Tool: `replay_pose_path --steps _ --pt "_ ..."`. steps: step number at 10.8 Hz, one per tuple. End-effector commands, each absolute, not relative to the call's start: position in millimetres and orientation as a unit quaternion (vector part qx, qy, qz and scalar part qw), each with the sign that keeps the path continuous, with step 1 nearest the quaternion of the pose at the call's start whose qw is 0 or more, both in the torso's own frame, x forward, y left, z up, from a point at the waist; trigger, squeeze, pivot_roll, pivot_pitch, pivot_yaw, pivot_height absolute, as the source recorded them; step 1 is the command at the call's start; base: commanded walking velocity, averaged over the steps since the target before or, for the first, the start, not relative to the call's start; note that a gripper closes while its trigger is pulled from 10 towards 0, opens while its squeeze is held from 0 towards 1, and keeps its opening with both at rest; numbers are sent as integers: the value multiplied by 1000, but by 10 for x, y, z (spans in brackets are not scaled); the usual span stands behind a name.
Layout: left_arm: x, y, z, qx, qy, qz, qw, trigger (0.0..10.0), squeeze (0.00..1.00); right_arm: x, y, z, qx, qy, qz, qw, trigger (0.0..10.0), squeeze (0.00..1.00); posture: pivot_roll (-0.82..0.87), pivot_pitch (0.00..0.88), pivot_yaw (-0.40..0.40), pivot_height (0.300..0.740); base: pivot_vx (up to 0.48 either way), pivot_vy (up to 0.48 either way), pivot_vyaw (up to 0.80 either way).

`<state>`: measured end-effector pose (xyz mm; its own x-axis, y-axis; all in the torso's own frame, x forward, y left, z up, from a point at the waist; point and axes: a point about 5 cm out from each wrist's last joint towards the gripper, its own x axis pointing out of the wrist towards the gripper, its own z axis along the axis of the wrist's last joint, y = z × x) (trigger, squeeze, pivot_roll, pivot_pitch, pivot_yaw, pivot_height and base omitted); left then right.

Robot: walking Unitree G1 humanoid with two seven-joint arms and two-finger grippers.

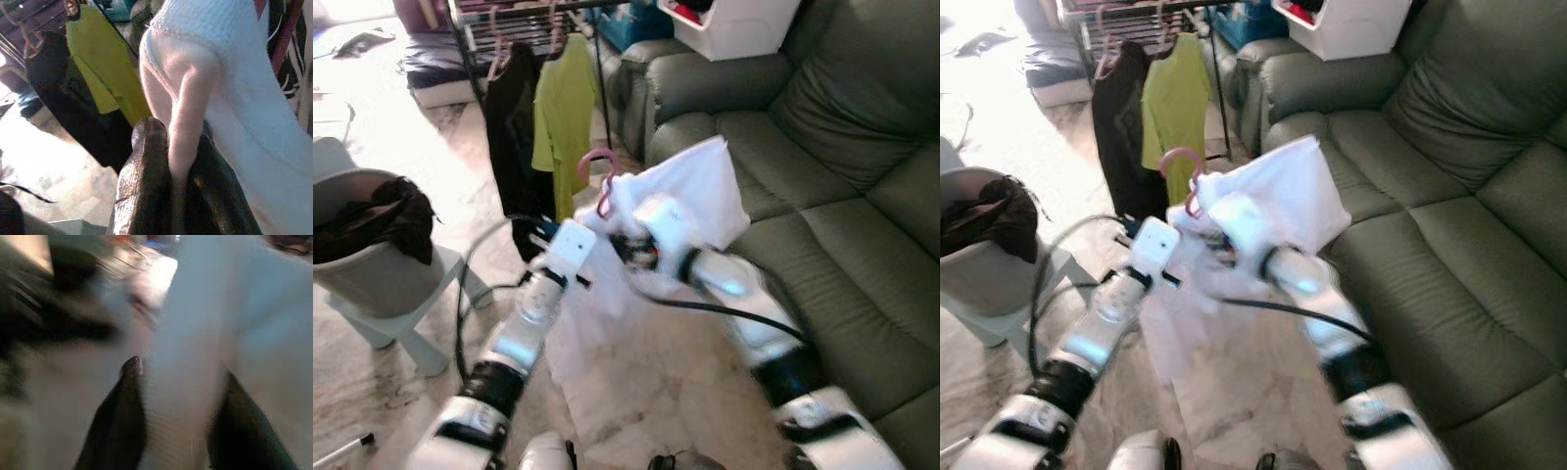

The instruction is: Hang hanger

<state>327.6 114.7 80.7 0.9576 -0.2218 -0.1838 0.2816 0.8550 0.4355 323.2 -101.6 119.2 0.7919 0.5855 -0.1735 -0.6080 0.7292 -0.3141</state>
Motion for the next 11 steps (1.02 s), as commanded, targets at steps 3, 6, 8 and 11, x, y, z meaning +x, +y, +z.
replay_pose_path --steps 3,6,8,11 --pt "3443 1357 1021 255 27 -106 961 3098 0 3155 -1930 1262 -274 2 106 956 10000 1000 -44 8 -19 740 0 0 0" --pt "3595 1662 1118 295 34 -70 952 2510 0 2758 -1812 922 -231 15 140 963 10000 1000 -45 7 -16 740 0 0 0" --pt "3645 1749 1175 306 30 -64 950 2392 0 2642 -1558 863 -149 28 219 964 10000 1000 -44 3 -11 740 0 0 0" --pt "3667 1707 1190 323 14 -101 941 1490 0 2502 -1365 825 -150 73 399 902 10000 1000 -41 0 -15 740 0 0 0"
